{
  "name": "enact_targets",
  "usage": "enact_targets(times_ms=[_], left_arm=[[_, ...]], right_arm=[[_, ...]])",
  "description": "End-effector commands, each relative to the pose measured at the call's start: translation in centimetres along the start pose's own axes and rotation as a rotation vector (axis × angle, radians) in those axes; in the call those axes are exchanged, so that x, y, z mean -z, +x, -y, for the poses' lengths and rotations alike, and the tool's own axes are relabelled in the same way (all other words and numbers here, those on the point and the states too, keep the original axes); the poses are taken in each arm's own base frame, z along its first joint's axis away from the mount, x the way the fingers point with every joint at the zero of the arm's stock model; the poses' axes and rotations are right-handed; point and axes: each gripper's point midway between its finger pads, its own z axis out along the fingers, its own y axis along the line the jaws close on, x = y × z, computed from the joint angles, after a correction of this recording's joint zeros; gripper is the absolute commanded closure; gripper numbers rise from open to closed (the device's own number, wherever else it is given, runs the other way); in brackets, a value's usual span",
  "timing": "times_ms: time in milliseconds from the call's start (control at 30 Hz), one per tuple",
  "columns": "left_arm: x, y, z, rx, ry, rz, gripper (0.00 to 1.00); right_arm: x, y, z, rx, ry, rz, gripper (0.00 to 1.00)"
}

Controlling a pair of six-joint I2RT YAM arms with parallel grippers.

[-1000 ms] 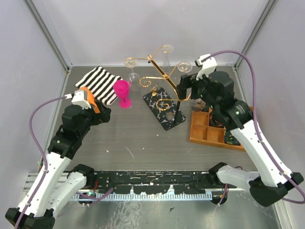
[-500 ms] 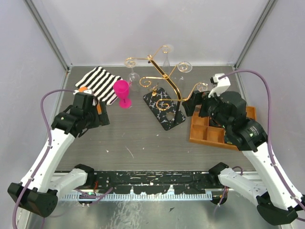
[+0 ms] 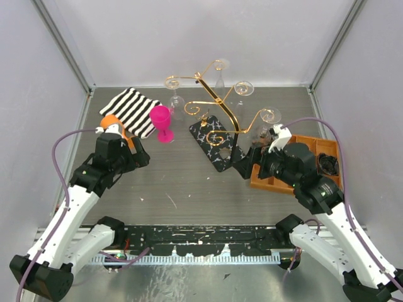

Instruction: Place the wine glass upside down on the wine glass rack

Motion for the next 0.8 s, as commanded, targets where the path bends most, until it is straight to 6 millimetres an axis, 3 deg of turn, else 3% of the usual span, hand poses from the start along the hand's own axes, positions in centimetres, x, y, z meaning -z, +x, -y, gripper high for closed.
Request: enact_targets(times_ms=[0, 400, 533, 767], left_arm=[[-0.6, -2.3, 0.7, 0.029, 0.018, 0.106, 0.02], [-3.5, -5.3, 2.1, 0.015, 0.055, 0.231, 0.02], [-3.7, -7.0, 3.5, -0.003, 0.107, 0.290, 0.02], [-4.4, -9.4, 3.9, 0.101, 0.174, 0.340, 0.02]], right_arm=[[0.8, -2.1, -0.3, 0.038, -0.017, 0.131, 0.00], [-2.8, 3.5, 1.5, 0.014, -0.069, 0.067, 0.00], [-4.1, 5.1, 2.2, -0.031, -0.059, 0.041, 0.02], [-6.4, 7.9, 3.7, -0.073, 0.013, 0.050, 0.07]])
